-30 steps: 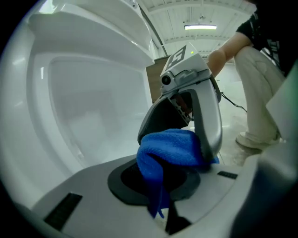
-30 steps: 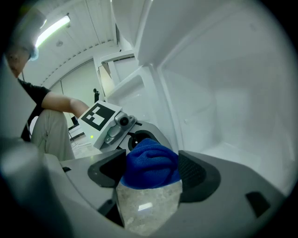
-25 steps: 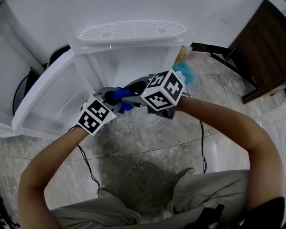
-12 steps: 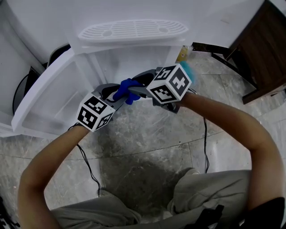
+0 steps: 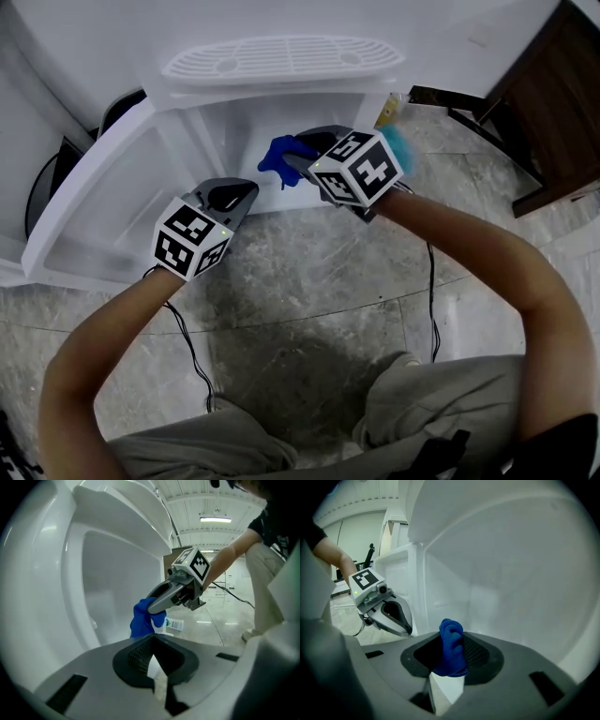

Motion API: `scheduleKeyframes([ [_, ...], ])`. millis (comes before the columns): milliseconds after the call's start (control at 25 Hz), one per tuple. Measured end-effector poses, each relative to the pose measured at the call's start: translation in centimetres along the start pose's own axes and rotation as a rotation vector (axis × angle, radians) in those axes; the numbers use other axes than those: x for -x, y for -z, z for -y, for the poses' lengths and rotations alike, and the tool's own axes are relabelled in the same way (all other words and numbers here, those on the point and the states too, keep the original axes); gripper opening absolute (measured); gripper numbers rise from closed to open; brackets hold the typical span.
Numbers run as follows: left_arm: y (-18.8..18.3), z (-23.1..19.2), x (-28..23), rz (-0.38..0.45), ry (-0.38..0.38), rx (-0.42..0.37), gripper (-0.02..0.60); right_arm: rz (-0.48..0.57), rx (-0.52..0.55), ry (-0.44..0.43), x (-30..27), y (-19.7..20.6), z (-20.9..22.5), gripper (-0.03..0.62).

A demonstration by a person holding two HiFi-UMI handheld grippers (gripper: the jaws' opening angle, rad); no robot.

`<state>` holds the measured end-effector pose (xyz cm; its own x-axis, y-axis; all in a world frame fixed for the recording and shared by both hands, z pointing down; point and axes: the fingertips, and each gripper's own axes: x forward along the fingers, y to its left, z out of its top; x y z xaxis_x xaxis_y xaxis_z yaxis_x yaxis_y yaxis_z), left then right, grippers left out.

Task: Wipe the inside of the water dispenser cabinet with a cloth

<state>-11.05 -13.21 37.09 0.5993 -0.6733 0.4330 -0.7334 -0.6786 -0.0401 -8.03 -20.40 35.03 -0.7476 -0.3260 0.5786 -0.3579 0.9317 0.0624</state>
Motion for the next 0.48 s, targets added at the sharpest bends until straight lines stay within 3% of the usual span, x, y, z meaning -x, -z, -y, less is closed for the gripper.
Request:
scheduleKeyframes([
  [280, 2.7, 0.7, -0.5, -0.034, 0.066, 0.051, 0.008, 0.094, 0.120, 0.126, -3.3, -3.0, 1.6, 0.118],
  [480, 4.2, 1.3, -0.4, -0.034, 0.107, 0.090, 0.006, 0.034, 0.178, 0.095, -8.0, -1.8, 0.4, 0.118],
])
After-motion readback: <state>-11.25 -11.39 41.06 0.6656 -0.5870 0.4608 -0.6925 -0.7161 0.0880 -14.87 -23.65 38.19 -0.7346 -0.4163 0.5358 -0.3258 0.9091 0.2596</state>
